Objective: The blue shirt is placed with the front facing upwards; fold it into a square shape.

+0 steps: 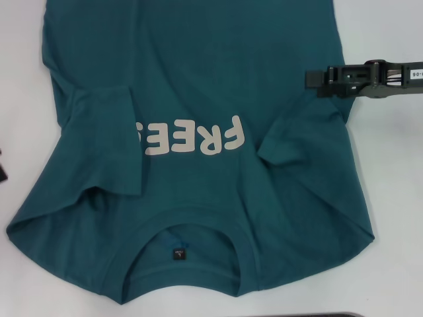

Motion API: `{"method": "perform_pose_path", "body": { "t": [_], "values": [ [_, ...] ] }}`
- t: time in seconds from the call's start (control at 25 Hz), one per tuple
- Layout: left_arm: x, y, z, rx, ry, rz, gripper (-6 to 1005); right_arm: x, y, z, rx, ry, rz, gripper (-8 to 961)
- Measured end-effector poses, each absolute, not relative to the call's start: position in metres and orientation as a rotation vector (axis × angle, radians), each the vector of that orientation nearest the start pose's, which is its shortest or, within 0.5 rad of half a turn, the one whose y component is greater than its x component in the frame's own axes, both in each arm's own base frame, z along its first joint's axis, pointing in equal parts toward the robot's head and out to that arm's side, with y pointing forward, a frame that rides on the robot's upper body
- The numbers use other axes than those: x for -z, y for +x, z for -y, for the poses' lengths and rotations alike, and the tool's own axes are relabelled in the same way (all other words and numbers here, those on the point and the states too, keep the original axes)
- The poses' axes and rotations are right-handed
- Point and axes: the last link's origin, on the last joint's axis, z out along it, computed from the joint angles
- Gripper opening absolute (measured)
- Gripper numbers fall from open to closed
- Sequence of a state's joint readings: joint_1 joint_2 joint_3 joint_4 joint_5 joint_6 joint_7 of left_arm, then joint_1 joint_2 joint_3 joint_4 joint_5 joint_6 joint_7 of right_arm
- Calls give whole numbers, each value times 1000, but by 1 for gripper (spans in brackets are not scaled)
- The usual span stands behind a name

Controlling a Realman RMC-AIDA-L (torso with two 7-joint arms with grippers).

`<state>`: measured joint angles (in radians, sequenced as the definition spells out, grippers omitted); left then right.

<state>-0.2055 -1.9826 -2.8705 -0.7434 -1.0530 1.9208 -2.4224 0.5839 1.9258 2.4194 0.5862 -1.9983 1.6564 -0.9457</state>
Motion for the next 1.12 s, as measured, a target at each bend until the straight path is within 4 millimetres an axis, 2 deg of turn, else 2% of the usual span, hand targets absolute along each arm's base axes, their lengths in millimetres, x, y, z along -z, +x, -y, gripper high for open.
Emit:
{"method": "perform_pose_path", "body": {
  "t": [0.2,0.4,1.12],
  "values": [
    [-91,-369,-194,-1118,1842,-2400,660,-44,269,-341,-739,-2501,-1715,929],
    [-82,-378,-186,-975,1739,-2517,659,-44,270,-344,-737,-2481,-1717,929],
    [-76,-400,-186,-778,1628,-2753,657,-46,272,-347,-749,-2440,-1725,929]
  ]
}}
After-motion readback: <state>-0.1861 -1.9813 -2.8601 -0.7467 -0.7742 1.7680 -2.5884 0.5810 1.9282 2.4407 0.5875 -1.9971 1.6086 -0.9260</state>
